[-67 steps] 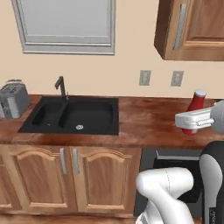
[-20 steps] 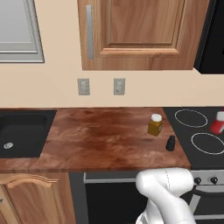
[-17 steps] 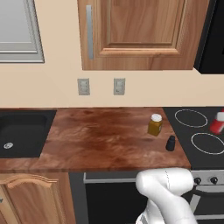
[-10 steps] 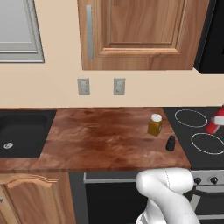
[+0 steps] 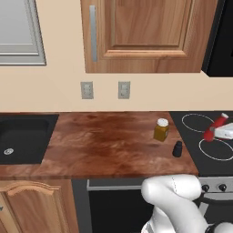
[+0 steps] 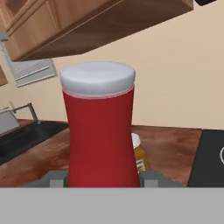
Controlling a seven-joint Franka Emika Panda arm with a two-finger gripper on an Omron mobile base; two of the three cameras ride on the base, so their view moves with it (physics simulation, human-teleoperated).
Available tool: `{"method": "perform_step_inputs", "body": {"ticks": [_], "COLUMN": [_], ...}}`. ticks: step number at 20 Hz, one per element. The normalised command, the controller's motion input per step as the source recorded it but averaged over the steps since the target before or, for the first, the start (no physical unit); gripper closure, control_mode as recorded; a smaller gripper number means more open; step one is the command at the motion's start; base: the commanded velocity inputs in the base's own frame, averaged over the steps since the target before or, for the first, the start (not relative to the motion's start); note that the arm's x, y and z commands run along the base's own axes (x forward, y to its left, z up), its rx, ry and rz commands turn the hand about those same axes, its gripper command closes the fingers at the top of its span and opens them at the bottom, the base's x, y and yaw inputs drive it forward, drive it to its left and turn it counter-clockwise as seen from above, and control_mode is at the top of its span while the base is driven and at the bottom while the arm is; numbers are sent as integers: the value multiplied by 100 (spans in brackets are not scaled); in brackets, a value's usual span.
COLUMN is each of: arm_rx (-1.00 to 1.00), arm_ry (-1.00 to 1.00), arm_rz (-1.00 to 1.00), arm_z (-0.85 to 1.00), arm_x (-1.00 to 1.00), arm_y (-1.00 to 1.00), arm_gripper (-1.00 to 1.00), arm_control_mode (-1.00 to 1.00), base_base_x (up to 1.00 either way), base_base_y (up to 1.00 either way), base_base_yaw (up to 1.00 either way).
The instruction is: Collect the turmeric, ketchup, and shaker from the cabinet and place them next to the stove.
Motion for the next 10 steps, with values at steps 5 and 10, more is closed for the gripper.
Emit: {"method": "perform_step_inputs", "body": {"ticks": [5,10], "arm_rx": [-5,-10], "arm_ry": [-1,0], "arm_rz": [8,5], "arm_z": [-9,-3], "arm_x": [32,31], "arm_y": [0,0], "arm_gripper": [100,100], "arm_control_mode": [-100,-100], "base_base_x": [0,0], "base_base_y": [0,0], "base_base_yaw": [0,0]}}
